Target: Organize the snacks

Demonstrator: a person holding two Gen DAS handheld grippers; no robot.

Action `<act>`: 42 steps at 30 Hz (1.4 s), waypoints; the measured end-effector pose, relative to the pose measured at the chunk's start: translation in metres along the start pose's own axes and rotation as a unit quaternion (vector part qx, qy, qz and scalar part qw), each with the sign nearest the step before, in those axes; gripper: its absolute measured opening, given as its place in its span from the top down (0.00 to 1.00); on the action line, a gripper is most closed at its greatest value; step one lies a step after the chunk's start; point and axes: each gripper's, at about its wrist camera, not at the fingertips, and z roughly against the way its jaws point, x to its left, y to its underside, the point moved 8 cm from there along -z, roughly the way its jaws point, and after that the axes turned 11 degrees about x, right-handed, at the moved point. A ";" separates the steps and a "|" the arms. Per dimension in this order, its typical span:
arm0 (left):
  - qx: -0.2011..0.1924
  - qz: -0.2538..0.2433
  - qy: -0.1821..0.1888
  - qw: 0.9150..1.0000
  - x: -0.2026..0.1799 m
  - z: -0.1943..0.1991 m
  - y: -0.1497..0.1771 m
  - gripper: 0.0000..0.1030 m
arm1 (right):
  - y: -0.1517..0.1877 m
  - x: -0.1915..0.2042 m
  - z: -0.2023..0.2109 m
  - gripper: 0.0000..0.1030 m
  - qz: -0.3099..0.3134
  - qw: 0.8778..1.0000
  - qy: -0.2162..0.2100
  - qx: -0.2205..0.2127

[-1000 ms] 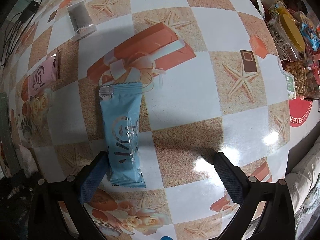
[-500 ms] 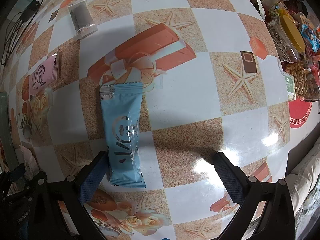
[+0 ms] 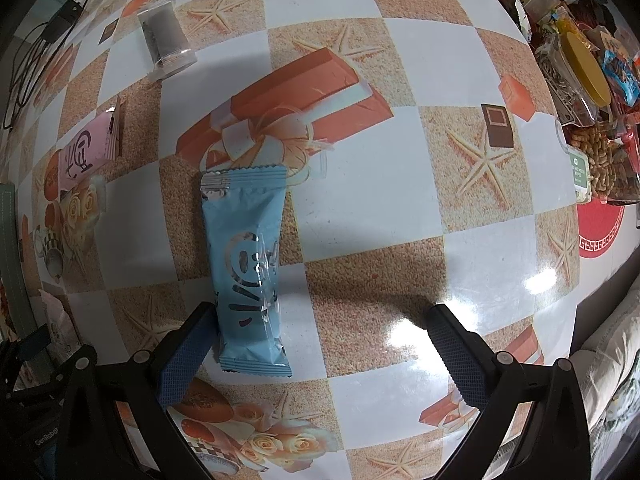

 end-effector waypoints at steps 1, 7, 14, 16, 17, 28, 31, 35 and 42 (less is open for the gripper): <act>0.000 0.000 0.000 1.000 0.000 0.000 0.000 0.18 | -0.001 0.000 0.000 0.00 0.001 1.000 0.000 0.003; 0.002 -0.001 -0.001 1.000 -0.002 -0.002 -0.001 0.18 | -0.017 0.010 0.003 0.00 0.013 1.000 0.004 0.021; 0.006 0.003 -0.001 1.000 -0.004 -0.006 0.000 0.13 | -0.029 0.020 0.006 0.00 0.016 0.999 0.005 0.028; 0.009 0.007 0.000 1.000 -0.004 -0.007 0.001 0.10 | -0.031 0.020 0.007 0.00 0.017 0.999 0.005 0.028; 0.009 0.008 0.001 1.000 -0.004 -0.008 0.001 0.09 | -0.032 0.021 0.007 0.00 0.020 0.999 0.005 0.029; 0.028 0.007 0.005 1.000 -0.006 -0.023 0.000 0.00 | -0.034 0.022 0.007 0.00 0.029 0.999 0.008 0.028; 0.028 0.006 0.005 1.000 -0.006 -0.024 -0.002 0.00 | -0.029 0.024 0.007 0.00 0.029 0.999 0.008 0.020; 0.022 0.007 0.005 1.000 -0.006 -0.022 -0.001 0.00 | -0.021 0.023 0.007 0.00 0.029 1.000 0.008 0.007; 0.010 0.006 0.006 1.000 -0.007 -0.021 0.003 0.00 | -0.014 0.023 0.009 0.00 0.029 1.000 0.008 -0.005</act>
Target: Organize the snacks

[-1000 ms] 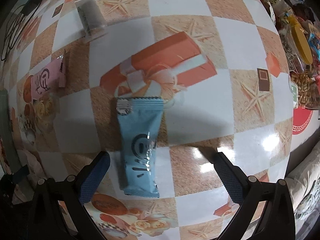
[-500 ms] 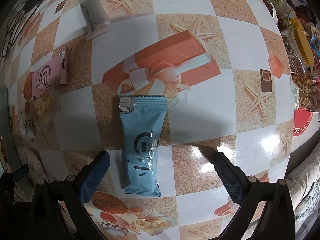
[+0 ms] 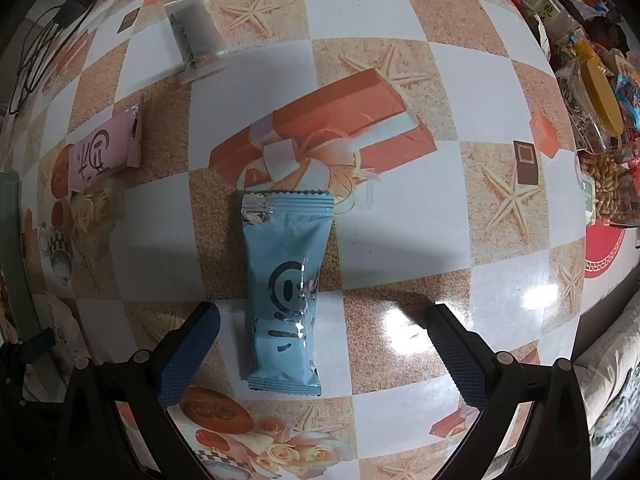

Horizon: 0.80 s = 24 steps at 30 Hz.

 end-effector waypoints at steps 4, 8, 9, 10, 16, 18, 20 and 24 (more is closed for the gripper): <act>0.000 0.000 0.001 1.000 0.000 0.000 -0.002 0.00 | 0.010 -0.001 0.000 0.00 0.000 1.000 0.000 -0.003; 0.000 0.001 0.001 1.000 0.000 0.001 -0.002 0.00 | 0.012 -0.001 -0.001 0.00 0.000 1.000 0.000 -0.003; 0.000 0.001 0.001 1.000 0.000 0.001 -0.002 0.00 | 0.012 -0.001 -0.001 0.00 0.001 1.000 0.000 -0.003; 0.000 0.001 0.001 1.000 0.000 0.000 -0.002 0.00 | 0.013 -0.002 -0.001 0.00 0.000 1.000 0.000 -0.003; -0.001 0.001 0.000 1.000 0.000 0.000 -0.002 0.00 | 0.012 -0.001 0.000 0.00 0.002 1.000 0.000 -0.008; -0.001 0.001 0.000 1.000 0.000 0.000 -0.002 0.00 | 0.011 -0.001 0.000 0.00 0.002 1.000 0.001 -0.009; -0.002 0.001 0.000 1.000 0.000 0.000 -0.002 0.00 | 0.011 -0.001 0.000 0.00 0.002 1.000 0.001 -0.010; -0.003 0.001 0.000 1.000 0.000 0.001 -0.002 0.00 | 0.011 -0.001 0.001 0.00 0.002 1.000 0.001 -0.011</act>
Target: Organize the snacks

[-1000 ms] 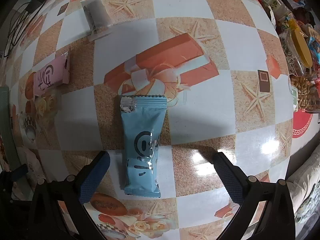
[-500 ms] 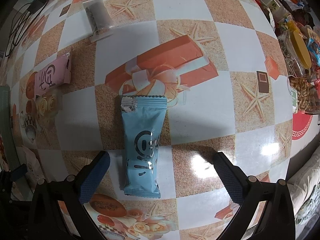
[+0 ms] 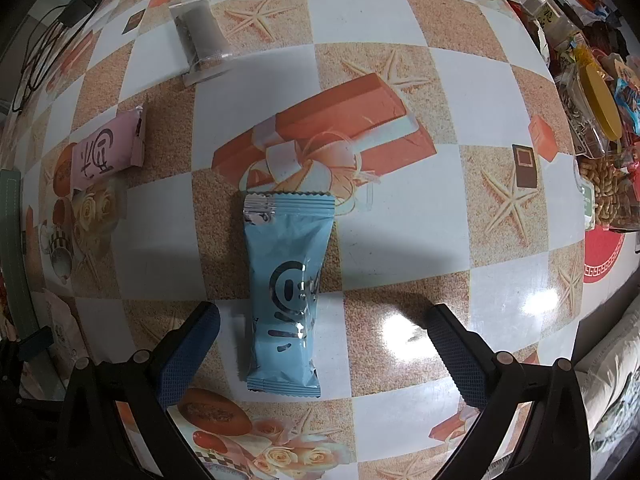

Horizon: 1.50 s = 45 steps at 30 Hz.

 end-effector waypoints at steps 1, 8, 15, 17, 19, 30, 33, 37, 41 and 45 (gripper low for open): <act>0.000 0.000 0.000 1.000 0.000 0.000 0.000 0.00 | -0.001 0.000 0.000 0.00 0.000 1.000 0.000 0.000; 0.000 0.000 0.000 1.000 0.000 0.000 0.000 0.00 | -0.002 0.000 0.001 0.00 0.000 1.000 0.000 -0.004; -0.001 0.000 0.000 1.000 -0.001 -0.001 0.000 0.00 | -0.001 -0.001 0.001 0.00 0.000 1.000 0.000 -0.002; -0.003 -0.001 0.000 1.000 -0.001 -0.002 0.000 0.00 | -0.001 0.001 0.000 0.00 0.001 1.000 0.000 -0.001; -0.005 0.000 0.000 1.000 0.000 0.001 0.000 0.00 | -0.002 0.001 0.000 0.00 0.006 1.000 0.001 0.000; 0.012 -0.001 0.001 1.000 -0.006 0.009 -0.007 0.14 | -0.017 0.000 -0.003 0.01 0.008 0.998 0.002 0.057; 0.001 -0.014 -0.002 1.000 -0.013 0.018 -0.010 0.29 | -0.020 0.002 0.002 0.11 0.009 0.999 0.002 0.050; -0.006 -0.025 -0.007 1.000 -0.018 0.024 -0.018 0.37 | -0.021 0.010 0.009 0.27 0.027 0.999 0.008 0.045; -0.013 -0.028 -0.002 1.000 -0.018 0.032 -0.021 0.57 | -0.026 0.020 0.019 0.76 0.045 0.998 0.009 0.035; -0.015 -0.014 0.031 0.999 -0.018 0.038 -0.025 0.58 | -0.028 0.019 0.023 0.76 0.039 0.998 -0.011 0.040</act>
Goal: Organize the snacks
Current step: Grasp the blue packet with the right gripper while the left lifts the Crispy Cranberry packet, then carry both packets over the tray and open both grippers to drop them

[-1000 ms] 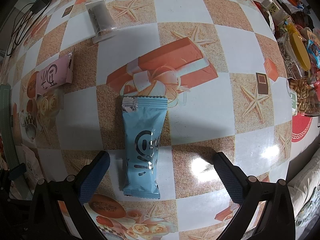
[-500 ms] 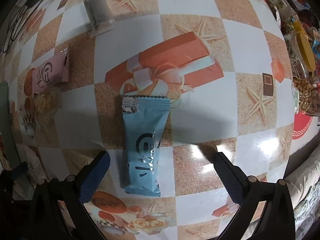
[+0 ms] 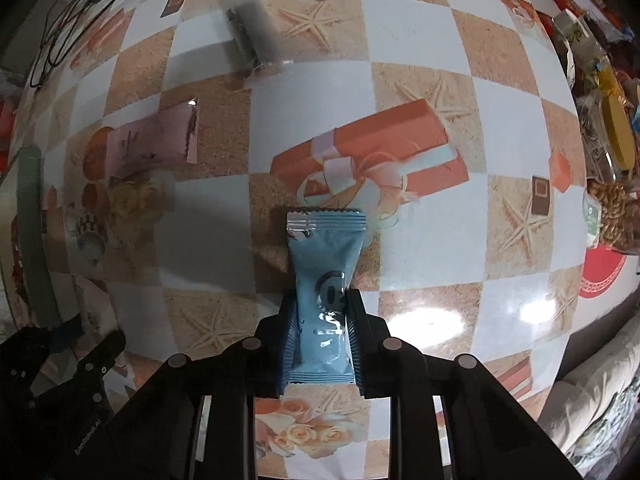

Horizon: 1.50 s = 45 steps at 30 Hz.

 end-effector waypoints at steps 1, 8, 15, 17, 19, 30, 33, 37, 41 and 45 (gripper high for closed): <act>-0.001 0.002 0.003 1.000 0.000 0.002 0.000 0.58 | 0.002 -0.001 0.000 0.76 -0.001 1.000 -0.006 0.002; -0.012 -0.016 0.013 1.000 -0.003 0.020 0.003 0.58 | 0.018 -0.006 0.002 0.76 -0.003 0.999 -0.031 0.008; -0.020 -0.023 0.020 0.999 0.009 0.036 0.016 0.58 | 0.041 -0.007 0.000 0.76 -0.007 0.999 -0.049 0.015; -0.019 -0.028 0.023 0.999 0.006 0.044 0.014 0.58 | 0.049 -0.008 0.000 0.76 -0.010 0.998 -0.057 0.015; -0.020 -0.032 0.023 0.999 0.006 0.050 0.017 0.58 | 0.046 -0.011 0.004 0.76 -0.012 0.998 -0.063 0.015; -0.070 -0.041 0.022 0.996 0.023 0.118 0.023 0.58 | 0.032 0.053 0.041 0.76 0.021 0.997 -0.073 -0.010; -0.084 -0.020 0.028 0.996 0.036 0.133 0.027 0.58 | 0.026 0.070 0.053 0.76 0.037 0.996 -0.073 -0.019; -0.107 0.017 0.043 0.993 0.068 0.142 0.038 0.58 | 0.026 0.101 0.059 0.76 0.067 0.995 -0.071 -0.032; -0.128 0.057 0.047 0.989 0.101 0.136 0.058 0.58 | 0.025 0.134 0.070 0.76 0.102 0.992 -0.067 -0.043; -0.137 0.097 0.043 0.985 0.136 0.136 0.067 0.58 | 0.023 0.165 0.085 0.76 0.141 0.987 -0.061 -0.053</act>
